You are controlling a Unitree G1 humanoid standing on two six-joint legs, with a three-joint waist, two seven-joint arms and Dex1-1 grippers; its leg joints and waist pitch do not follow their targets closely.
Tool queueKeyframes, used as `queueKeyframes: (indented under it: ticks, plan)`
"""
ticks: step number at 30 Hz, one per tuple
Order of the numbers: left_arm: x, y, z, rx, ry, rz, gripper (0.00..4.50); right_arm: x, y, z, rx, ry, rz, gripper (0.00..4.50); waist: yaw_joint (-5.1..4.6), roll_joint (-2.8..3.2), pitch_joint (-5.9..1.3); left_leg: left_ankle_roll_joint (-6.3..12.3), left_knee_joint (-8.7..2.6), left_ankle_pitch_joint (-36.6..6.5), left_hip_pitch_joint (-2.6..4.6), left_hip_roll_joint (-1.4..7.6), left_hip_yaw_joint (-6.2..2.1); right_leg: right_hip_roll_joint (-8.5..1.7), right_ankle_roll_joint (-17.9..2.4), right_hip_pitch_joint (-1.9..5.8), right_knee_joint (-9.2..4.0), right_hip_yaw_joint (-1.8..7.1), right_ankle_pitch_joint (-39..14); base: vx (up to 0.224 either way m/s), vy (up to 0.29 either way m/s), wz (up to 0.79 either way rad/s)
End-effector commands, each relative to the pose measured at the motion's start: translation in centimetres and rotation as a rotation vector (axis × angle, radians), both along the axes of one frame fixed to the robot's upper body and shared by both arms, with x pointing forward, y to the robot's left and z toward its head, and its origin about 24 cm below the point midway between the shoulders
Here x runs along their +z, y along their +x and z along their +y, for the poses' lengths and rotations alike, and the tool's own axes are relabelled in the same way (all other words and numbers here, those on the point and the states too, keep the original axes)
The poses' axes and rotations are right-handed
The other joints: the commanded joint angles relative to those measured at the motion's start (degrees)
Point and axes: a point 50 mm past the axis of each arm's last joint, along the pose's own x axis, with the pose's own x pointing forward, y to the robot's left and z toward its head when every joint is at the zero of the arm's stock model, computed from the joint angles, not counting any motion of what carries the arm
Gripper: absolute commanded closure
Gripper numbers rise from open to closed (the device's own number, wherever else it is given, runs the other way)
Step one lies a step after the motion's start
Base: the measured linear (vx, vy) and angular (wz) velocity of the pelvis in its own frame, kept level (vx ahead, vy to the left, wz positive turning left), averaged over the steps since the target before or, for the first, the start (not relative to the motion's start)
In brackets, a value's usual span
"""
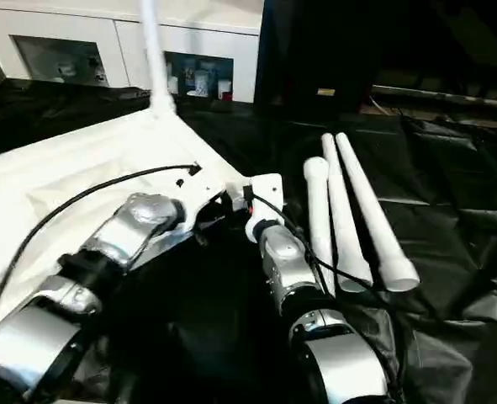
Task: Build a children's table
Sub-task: Insert table leg to table base
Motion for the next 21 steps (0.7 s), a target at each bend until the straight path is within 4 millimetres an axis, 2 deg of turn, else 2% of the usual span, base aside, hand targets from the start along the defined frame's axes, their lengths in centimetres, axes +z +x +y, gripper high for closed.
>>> queueKeyframes:
  ticks: [1,4,6,8,10,11,12,13,17,19,20,21]
  plan:
    - [-0.5,-0.5,0.1,-0.066,0.038,0.016,4.50,0.8,0.2,-0.1,0.013,-0.001,-0.046,0.04,0.10,0.63,-3.77,2.96,-3.21,-8.48,0.85,2.33,-0.19,-5.03,-14.40,3.51,-2.24,2.87,-2.40,0.000,0.000,0.00]
    - [-0.5,-1.1,0.9,-0.186,0.055,-0.004,4.50,1.9,0.3,0.2,0.069,-0.014,-0.106,0.04,0.05,0.66,-3.72,2.73,-3.33,-8.77,0.75,2.36,-0.29,-4.98,-13.56,3.56,-2.14,2.89,-2.44,0.000,0.000,0.00]
    - [-0.3,-1.9,1.0,-0.308,0.034,-0.014,4.50,2.4,0.5,0.2,0.091,-0.023,-0.116,0.04,0.14,0.66,-3.76,2.46,-3.30,-8.58,0.93,2.42,-0.31,-5.06,-13.71,3.46,-2.08,2.90,-2.18,0.000,0.000,0.00]
    - [-0.3,-2.4,1.6,-0.358,0.039,0.002,4.50,2.9,0.7,0.0,0.107,-0.066,-0.119,0.04,-0.01,0.60,-3.78,2.12,-3.31,-7.68,0.90,2.40,-0.20,-4.84,-13.66,3.49,-1.82,2.96,-1.26,0.000,0.000,0.00]
    - [-0.4,-2.6,2.5,-0.379,0.061,0.003,4.50,3.5,0.8,-0.5,0.104,-0.093,-0.119,0.04,0.22,0.76,-3.71,1.79,-3.25,-7.68,1.35,2.41,-0.10,-4.60,-13.57,3.07,-1.81,2.96,-0.82,0.000,0.000,0.00]
    - [-0.4,-2.6,2.6,-0.379,0.061,0.003,4.50,3.5,0.8,-0.5,0.104,-0.093,-0.119,0.04,0.17,0.72,-3.67,1.69,-3.29,-7.79,1.23,2.34,-0.10,-4.55,-13.36,3.20,-1.76,2.99,-0.87,0.000,0.000,0.00]
    - [-0.5,-2.7,3.4,-0.391,0.077,-0.001,4.50,4.1,0.9,-1.2,0.089,-0.105,-0.117,0.04,0.18,0.72,-3.70,1.23,-3.38,-8.03,1.17,2.33,-0.16,-4.65,-12.81,3.33,-1.76,3.01,-1.37,0.000,0.000,0.00]
    - [-0.6,-2.8,3.9,-0.392,0.085,-0.003,4.50,4.4,0.9,-1.7,0.077,-0.112,-0.113,0.04,0.16,0.40,-3.64,0.89,-3.41,-8.43,1.08,2.28,-0.15,-4.67,-12.16,3.42,-1.80,3.08,-2.19,0.000,0.000,0.00]
    - [-0.6,-2.9,5.5,-0.384,0.103,-0.016,4.50,5.3,0.7,-3.1,0.063,-0.111,-0.108,0.04,0.22,0.26,-3.68,0.12,-3.40,-8.15,1.08,2.15,-0.19,-4.65,-10.50,3.53,-1.86,3.18,-2.88,0.000,0.000,0.00]
    - [-0.5,-2.8,6.5,-0.366,0.110,-0.053,4.50,5.7,0.2,-4.3,0.058,-0.139,-0.097,0.04,0.09,0.04,-3.40,-0.34,-3.46,-9.36,0.74,1.95,-0.22,-4.62,-9.48,3.63,-2.17,3.24,-5.72,0.000,0.000,0.00]
    - [-0.4,-2.8,6.6,-0.362,0.109,-0.062,4.50,5.7,0.1,-4.5,0.056,-0.145,-0.092,0.04,0.10,0.05,-3.44,-0.51,-3.46,-9.86,0.85,2.01,-0.23,-4.78,-9.24,3.53,-2.24,3.26,-6.86,0.000,0.000,0.00]
    - [-0.3,-2.7,6.9,-0.353,0.110,-0.081,4.05,5.7,-0.1,-4.9,0.049,-0.153,-0.076,0.00,0.03,0.12,-3.29,-0.91,-3.49,-11.03,0.91,1.94,-0.25,-4.81,-8.77,3.37,-2.53,3.33,-9.69,0.000,0.000,0.00]
